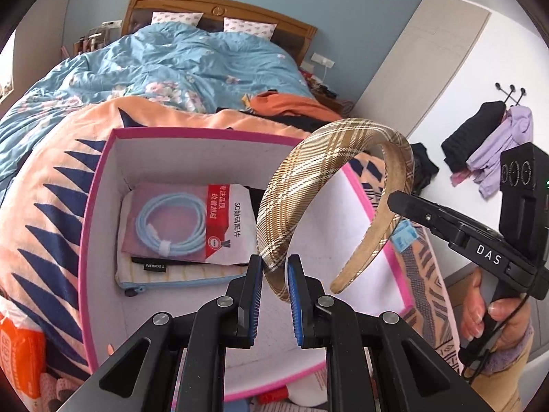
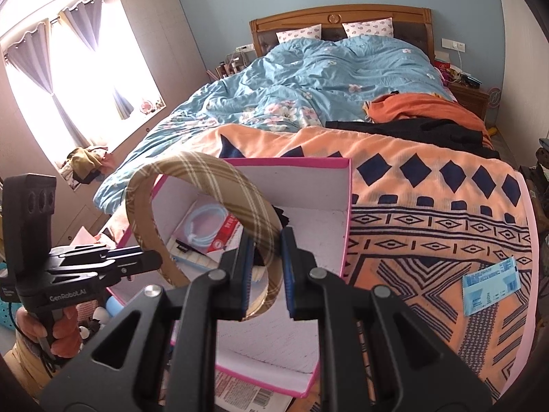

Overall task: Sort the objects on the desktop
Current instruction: 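Carry the plaid headband with both grippers down into the pink box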

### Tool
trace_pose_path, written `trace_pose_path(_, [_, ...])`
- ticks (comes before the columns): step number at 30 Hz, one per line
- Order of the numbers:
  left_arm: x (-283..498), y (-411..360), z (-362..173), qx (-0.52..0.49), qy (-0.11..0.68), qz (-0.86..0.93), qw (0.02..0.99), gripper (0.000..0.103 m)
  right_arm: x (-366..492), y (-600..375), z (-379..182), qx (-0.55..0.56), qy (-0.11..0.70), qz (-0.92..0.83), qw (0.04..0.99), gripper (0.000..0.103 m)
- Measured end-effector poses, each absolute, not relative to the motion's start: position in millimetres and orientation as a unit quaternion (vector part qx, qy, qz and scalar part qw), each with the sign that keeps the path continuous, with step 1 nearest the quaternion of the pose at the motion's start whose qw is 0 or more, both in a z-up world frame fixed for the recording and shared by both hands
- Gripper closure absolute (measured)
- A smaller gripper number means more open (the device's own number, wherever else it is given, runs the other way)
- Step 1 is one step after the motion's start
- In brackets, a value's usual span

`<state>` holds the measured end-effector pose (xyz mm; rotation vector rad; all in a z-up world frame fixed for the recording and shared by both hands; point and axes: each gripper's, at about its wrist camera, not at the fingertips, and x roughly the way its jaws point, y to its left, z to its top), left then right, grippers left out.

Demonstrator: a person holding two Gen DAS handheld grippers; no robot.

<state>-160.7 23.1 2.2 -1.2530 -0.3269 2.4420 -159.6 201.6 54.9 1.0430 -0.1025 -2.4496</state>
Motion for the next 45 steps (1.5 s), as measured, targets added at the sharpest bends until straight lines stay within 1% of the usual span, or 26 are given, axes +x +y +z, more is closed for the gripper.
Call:
trace_pose_path(8, [-185, 34, -17, -0.483, -0.116, 0.850, 0.173, 0.089, -188, 196, 35, 0.416, -0.009, -0.885, 0.207, 0.086])
trace_pose_path(17, [-209, 37, -34, -0.525, -0.125, 0.828, 0.150, 0.089, -213, 182, 9, 0.446, 0.042, -0.878, 0.169, 0.086])
trace_pose_path(39, [-237, 41, -61, -0.576, -0.126, 0.798, 0.127, 0.088, -241, 153, -14, 0.467, 0.140, -0.866, 0.115, 0.086])
trace_pose_path(43, [-242, 40, -65, -0.584, -0.134, 0.791, 0.124, 0.088, -243, 149, -16, 0.464, 0.154, -0.866, 0.109, 0.084])
trace_pose_path(45, [-244, 38, -68, -0.587, -0.138, 0.788, 0.124, 0.088, -244, 147, -16, 0.462, 0.157, -0.866, 0.110, 0.081])
